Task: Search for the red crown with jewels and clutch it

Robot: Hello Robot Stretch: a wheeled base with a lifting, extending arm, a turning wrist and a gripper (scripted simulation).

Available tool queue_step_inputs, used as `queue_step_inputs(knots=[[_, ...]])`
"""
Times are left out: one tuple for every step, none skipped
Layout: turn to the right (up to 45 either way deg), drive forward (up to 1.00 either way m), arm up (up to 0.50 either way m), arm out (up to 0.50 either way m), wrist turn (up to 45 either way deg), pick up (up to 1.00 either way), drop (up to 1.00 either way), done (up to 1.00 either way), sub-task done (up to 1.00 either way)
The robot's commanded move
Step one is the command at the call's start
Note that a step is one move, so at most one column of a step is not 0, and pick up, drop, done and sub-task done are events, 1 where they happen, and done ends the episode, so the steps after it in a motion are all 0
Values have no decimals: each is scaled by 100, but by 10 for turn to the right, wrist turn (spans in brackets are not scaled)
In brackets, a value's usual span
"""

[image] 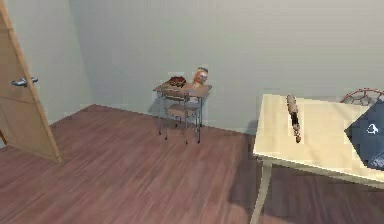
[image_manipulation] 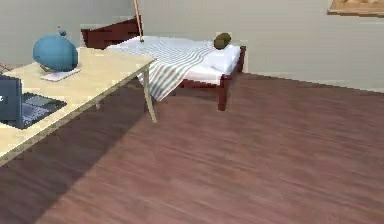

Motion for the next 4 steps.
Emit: queue_step_inputs(knots=[[0,100,0,0,0,0,0,0,0],[0,55,0,0,0,0,0,0,0],[-450,0,0,0,0,0,0,0,0],[-450,0,0,0,0,0,0,0,0]])
